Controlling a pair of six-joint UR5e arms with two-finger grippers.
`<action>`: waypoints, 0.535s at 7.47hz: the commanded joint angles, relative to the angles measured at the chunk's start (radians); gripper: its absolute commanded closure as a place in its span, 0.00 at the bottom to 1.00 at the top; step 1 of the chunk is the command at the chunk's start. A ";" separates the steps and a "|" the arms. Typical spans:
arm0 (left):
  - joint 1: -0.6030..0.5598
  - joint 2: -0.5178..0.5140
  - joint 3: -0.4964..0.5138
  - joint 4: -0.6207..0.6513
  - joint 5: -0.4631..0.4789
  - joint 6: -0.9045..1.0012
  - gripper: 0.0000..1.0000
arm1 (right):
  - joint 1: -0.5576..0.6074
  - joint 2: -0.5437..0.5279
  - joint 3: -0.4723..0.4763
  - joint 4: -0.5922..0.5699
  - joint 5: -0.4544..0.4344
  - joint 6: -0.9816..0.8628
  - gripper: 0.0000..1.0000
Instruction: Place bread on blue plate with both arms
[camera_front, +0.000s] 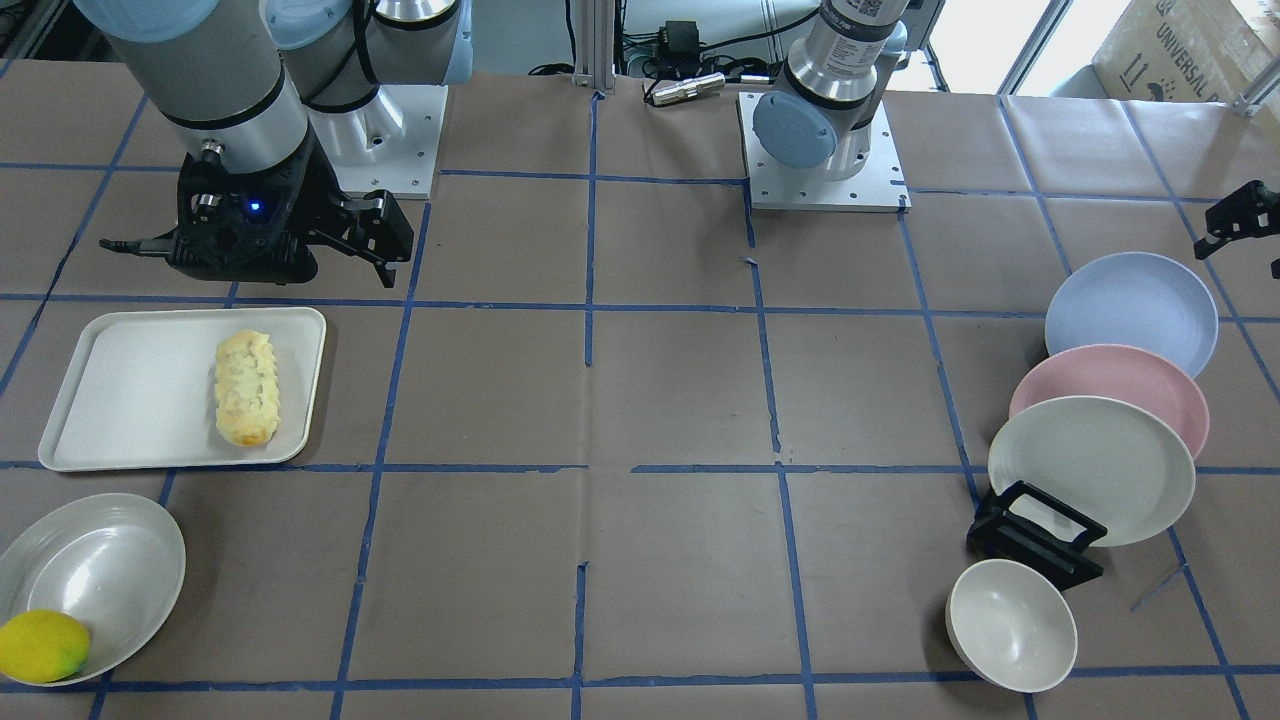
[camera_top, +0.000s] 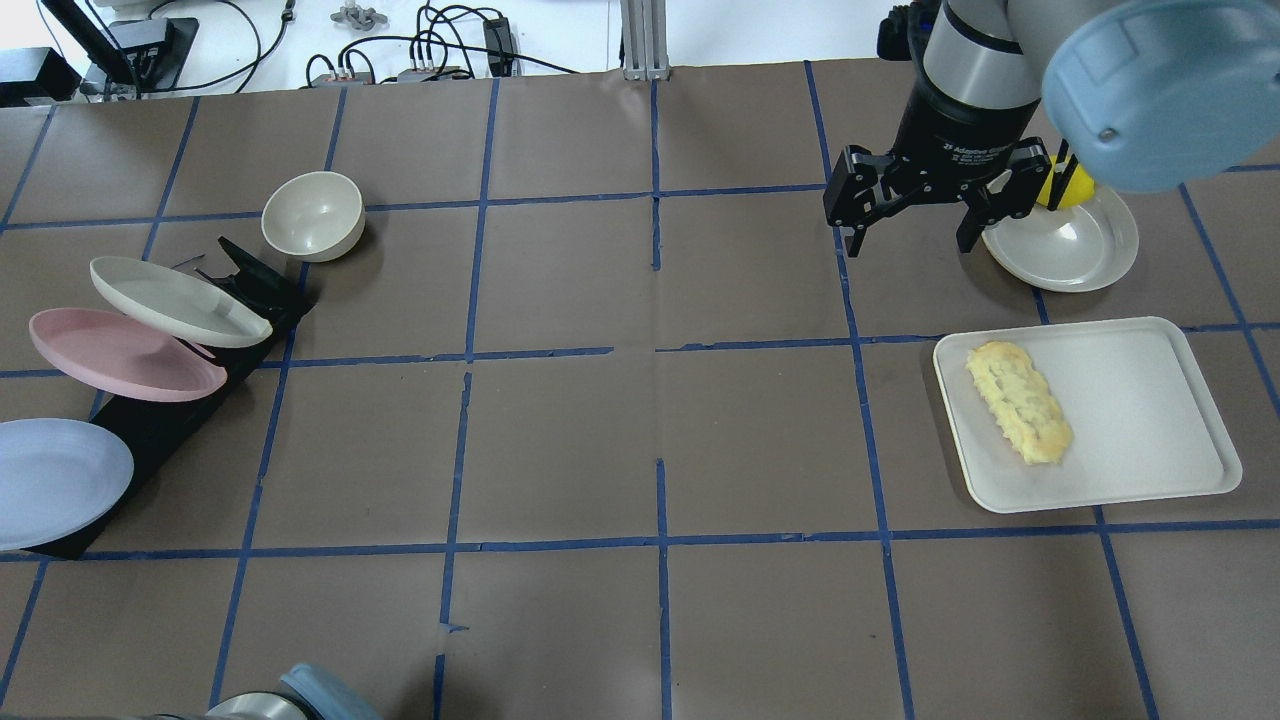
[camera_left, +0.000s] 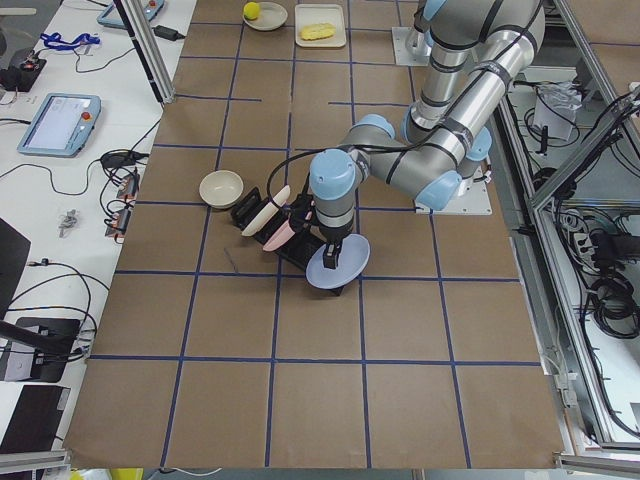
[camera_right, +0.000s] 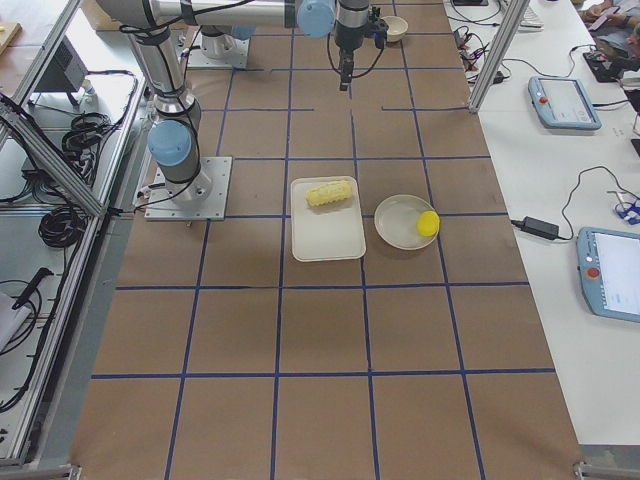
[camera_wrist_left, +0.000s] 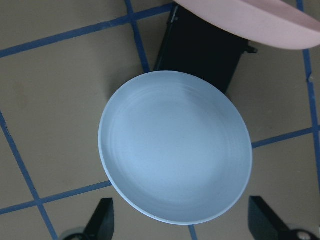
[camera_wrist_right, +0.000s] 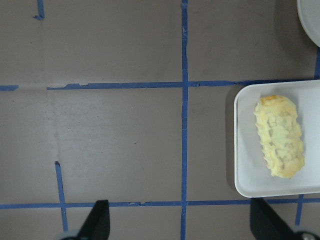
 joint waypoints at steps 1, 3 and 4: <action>0.020 -0.085 0.030 0.015 -0.006 0.010 0.05 | 0.001 0.000 0.000 0.000 0.000 0.000 0.00; 0.037 -0.143 0.027 0.034 -0.006 -0.033 0.06 | 0.001 0.000 0.001 0.000 0.000 0.000 0.00; 0.037 -0.168 0.029 0.037 -0.008 -0.053 0.06 | 0.001 0.000 0.001 0.000 0.000 0.000 0.00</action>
